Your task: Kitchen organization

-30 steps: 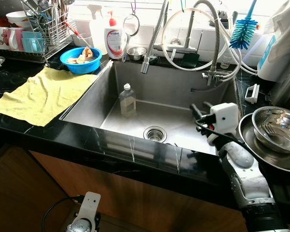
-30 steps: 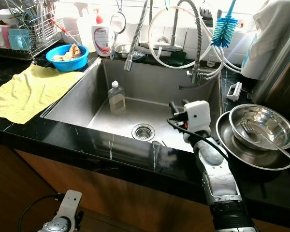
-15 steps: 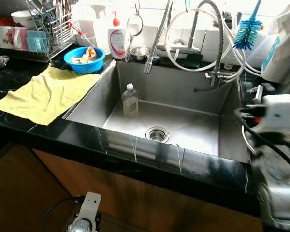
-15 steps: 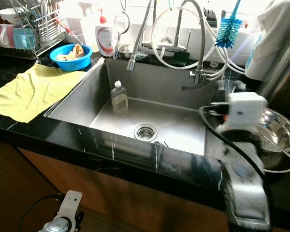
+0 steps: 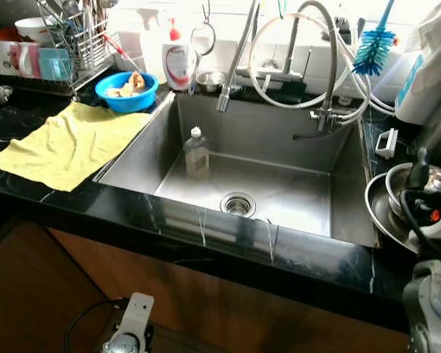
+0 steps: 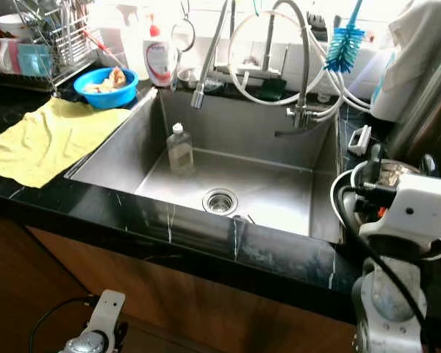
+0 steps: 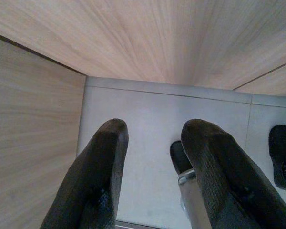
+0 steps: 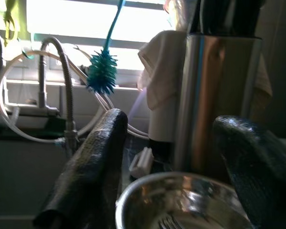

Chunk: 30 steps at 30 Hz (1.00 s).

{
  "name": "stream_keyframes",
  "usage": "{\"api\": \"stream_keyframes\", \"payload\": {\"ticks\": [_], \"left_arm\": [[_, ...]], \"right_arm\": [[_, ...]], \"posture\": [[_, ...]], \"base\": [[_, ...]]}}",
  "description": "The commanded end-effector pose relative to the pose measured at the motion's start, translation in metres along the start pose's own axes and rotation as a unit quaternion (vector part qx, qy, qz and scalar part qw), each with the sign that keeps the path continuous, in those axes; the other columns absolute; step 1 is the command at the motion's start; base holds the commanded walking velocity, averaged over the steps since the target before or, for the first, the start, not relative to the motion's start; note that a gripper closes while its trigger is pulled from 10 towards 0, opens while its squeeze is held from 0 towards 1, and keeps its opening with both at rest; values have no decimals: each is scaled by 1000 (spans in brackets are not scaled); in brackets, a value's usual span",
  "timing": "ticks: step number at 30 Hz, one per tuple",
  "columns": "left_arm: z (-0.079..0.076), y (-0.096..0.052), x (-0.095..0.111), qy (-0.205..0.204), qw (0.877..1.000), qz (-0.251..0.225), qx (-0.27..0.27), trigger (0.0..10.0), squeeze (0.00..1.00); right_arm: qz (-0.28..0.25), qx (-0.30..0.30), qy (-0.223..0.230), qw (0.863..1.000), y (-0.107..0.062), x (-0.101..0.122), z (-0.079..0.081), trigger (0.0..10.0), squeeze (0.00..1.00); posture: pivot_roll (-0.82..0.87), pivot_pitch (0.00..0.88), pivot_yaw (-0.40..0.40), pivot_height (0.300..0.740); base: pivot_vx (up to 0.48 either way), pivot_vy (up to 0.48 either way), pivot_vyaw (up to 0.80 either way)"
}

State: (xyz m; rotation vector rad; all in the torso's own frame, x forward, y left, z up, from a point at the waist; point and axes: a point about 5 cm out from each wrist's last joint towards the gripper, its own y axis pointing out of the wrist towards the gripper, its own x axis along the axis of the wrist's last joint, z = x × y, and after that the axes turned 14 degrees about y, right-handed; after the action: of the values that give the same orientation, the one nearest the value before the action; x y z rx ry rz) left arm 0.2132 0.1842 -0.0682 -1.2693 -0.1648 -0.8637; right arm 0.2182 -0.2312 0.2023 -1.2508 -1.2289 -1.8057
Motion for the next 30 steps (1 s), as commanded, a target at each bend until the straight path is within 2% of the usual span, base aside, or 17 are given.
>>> {"api": "stream_keyframes", "payload": {"ticks": [1, 2, 3, 4, 6, 7, 8, 15, 24, 30], "left_arm": [[0, -1, -4, 13, 1000, 5, -6, 10000, 0], [0, -1, -5, 14, 1000, 6, -6, 10000, 0], [0, -1, -5, 14, 1000, 6, -6, 10000, 0], [0, -1, -5, 14, 1000, 7, -5, 10000, 0], [0, -1, -6, 14, 1000, 9, -6, 10000, 0], [0, -1, -6, 14, 1000, 9, -6, 10000, 0], [0, -1, -7, 12, 1000, 10, -6, 10000, 0], [2, -1, -8, 12, 1000, 11, -5, 10000, 0], [2, -1, -8, 10, 1000, 11, -6, 10000, 0], [0, -1, -8, 9, 1000, 12, -7, 10000, 0]], "right_arm": [[-11, -28, -1, 1000, -4, 7, -5, 10000, 1000], [-10, -56, -8, 998, -7, 8, -12, 10000, 173], [-10, -56, -8, 998, -7, 8, -12, 10000, 173], [-10, -81, -12, 997, -9, 9, -18, 10000, 0], [-7, -127, -18, 992, -17, 10, -29, 10000, 0], [-7, -127, -18, 992, -17, 10, -29, 10000, 0], [-8, -154, -24, 988, -24, 12, -35, 10000, 0], [-10, -191, -31, 981, -35, 14, -41, 10000, 0], [3, -211, -8, 978, -44, 13, -36, 10000, 0], [33, -237, 19, 971, -51, 5, -36, 10000, 0]], "posture": [[-153, 0, 15, 740], [-156, 0, 14, 740], [-156, 0, 14, 740], [-156, 0, 14, 740], [-151, 0, 12, 740], [-151, 0, 12, 740], [-149, 0, 14, 740], [-153, 0, 15, 740], [-154, 0, 9, 740], [-155, 0, 8, 740]], "base": [[0, 0, 0], [0, 0, 0], [0, 0, 0], [0, 0, 0], [0, 0, 0], [0, 0, 0], [0, 0, 0], [0, 0, 0], [0, 0, 0], [0, 0, 0]]}}
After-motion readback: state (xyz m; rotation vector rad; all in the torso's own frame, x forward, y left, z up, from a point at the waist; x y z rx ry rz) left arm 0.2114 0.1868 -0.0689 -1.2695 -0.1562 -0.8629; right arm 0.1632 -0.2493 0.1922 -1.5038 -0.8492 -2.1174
